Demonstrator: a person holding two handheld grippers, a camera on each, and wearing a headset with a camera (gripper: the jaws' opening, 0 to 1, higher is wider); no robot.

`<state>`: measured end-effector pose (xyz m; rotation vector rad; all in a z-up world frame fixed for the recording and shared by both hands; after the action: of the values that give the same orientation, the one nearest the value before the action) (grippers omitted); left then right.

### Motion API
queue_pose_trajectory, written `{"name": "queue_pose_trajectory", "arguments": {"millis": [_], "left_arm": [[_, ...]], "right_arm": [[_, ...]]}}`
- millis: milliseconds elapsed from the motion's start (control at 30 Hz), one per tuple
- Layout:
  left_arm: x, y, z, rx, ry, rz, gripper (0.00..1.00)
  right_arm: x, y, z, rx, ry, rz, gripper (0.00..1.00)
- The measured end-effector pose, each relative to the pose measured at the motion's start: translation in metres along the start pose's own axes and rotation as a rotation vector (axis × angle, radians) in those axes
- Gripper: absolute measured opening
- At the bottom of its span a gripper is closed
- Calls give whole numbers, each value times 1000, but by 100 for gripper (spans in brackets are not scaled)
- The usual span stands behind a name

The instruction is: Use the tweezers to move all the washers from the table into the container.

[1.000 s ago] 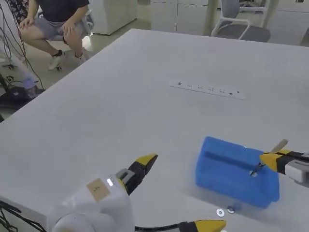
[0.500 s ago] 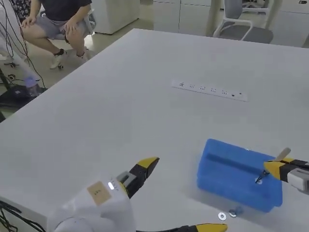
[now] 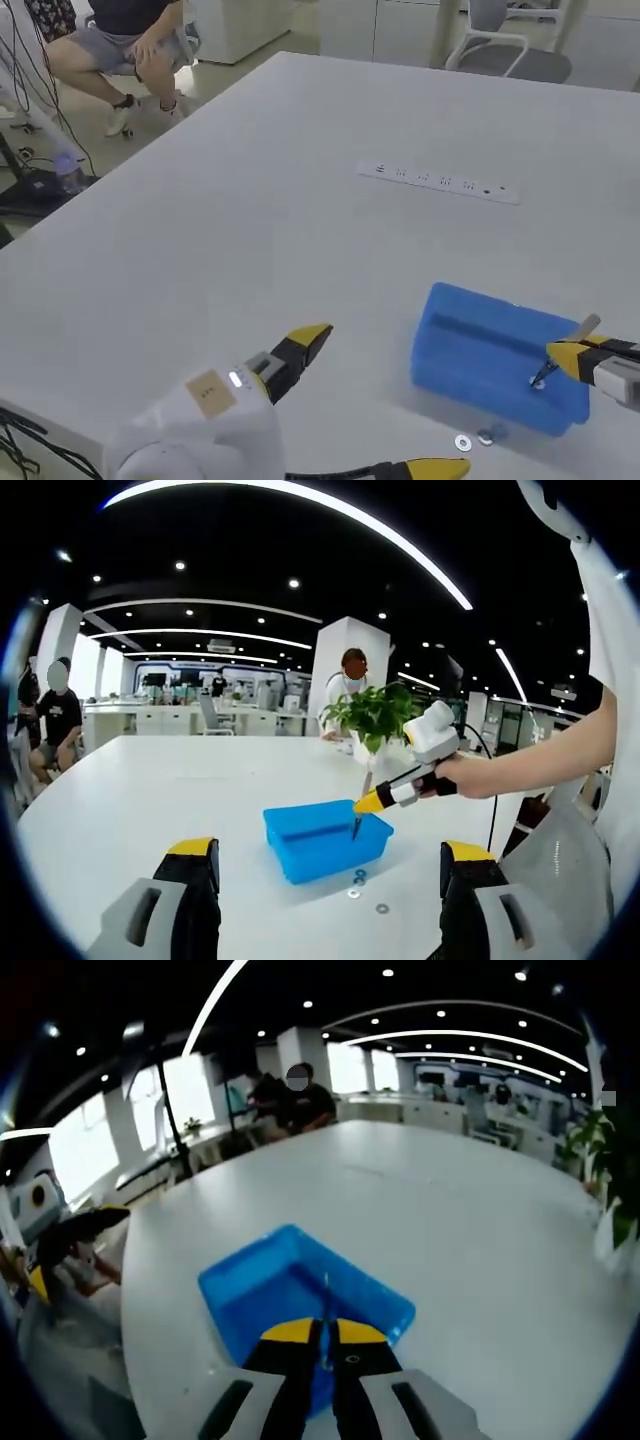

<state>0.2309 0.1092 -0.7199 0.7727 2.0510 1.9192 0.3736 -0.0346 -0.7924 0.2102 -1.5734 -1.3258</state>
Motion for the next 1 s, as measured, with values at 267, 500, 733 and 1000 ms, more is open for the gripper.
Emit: {"name": "queue_pose_trajectory", "arguments": {"millis": [267,500,733,1000], "left_arm": [[0,-1,1,3,3,8,92],[0,-3,2,0,7,16,91],[0,-2,-2,11,-18,9,91],[0,-5,-3,13,-27,24,90]], "right_arm": [[0,0,2,8,-4,-5,3],[8,7,9,-2,-8,-32,3],[23,20,25,17,0,-63,3],[40,36,45,44,22,-96,3]]}}
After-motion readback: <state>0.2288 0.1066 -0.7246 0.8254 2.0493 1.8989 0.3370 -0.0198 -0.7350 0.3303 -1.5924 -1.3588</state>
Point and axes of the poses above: the centre of the closed fingertips' face, and the gripper's own axes: x roughly backward along the fingers, z roughly to its left, y roughly out of its top, the point moved 1 cm from there along x, roughly backward along the fingers
